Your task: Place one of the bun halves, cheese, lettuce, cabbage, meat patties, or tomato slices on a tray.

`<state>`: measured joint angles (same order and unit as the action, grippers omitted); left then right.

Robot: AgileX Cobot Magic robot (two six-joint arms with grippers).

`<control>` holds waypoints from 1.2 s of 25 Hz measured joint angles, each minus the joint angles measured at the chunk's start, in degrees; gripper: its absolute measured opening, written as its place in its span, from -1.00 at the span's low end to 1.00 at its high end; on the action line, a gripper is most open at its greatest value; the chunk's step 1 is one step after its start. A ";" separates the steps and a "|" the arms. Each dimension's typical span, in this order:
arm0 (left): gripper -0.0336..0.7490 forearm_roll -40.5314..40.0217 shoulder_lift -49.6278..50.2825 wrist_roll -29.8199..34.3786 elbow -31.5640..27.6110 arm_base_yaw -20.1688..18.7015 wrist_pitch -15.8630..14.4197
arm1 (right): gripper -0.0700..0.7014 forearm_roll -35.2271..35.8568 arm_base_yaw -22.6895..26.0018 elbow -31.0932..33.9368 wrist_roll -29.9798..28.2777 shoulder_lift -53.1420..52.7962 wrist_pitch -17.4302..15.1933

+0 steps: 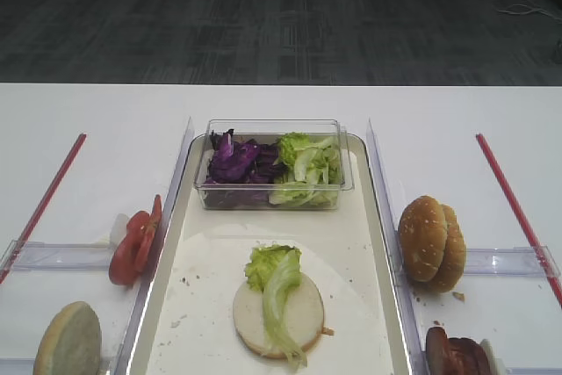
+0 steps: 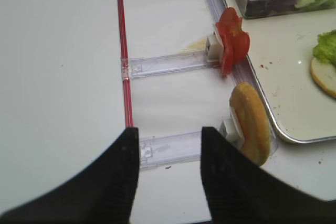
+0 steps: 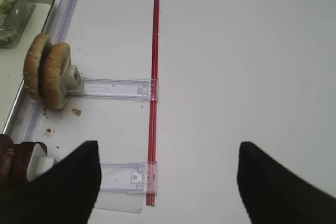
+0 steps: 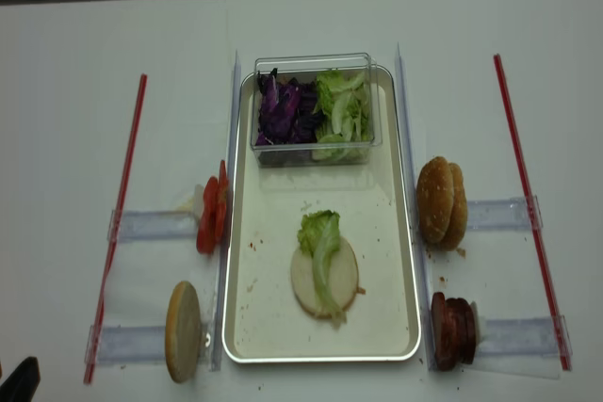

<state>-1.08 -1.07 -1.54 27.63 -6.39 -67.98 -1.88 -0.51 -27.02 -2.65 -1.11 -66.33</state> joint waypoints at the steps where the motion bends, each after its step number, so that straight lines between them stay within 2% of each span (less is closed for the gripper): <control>1: -0.22 0.00 0.00 0.00 0.00 0.00 0.00 | 0.61 0.56 0.00 0.00 0.00 0.00 0.00; 11: -0.22 0.00 0.00 0.00 0.00 0.00 0.00 | 0.61 2.57 -3.04 0.00 0.00 0.00 0.17; 30: -0.22 0.00 0.00 0.00 0.00 0.00 0.00 | 0.61 2.57 -3.16 0.00 0.11 0.00 0.26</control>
<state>-1.08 -1.07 -1.54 27.63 -6.39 -67.98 0.69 -3.67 -27.02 -2.54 -1.11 -66.06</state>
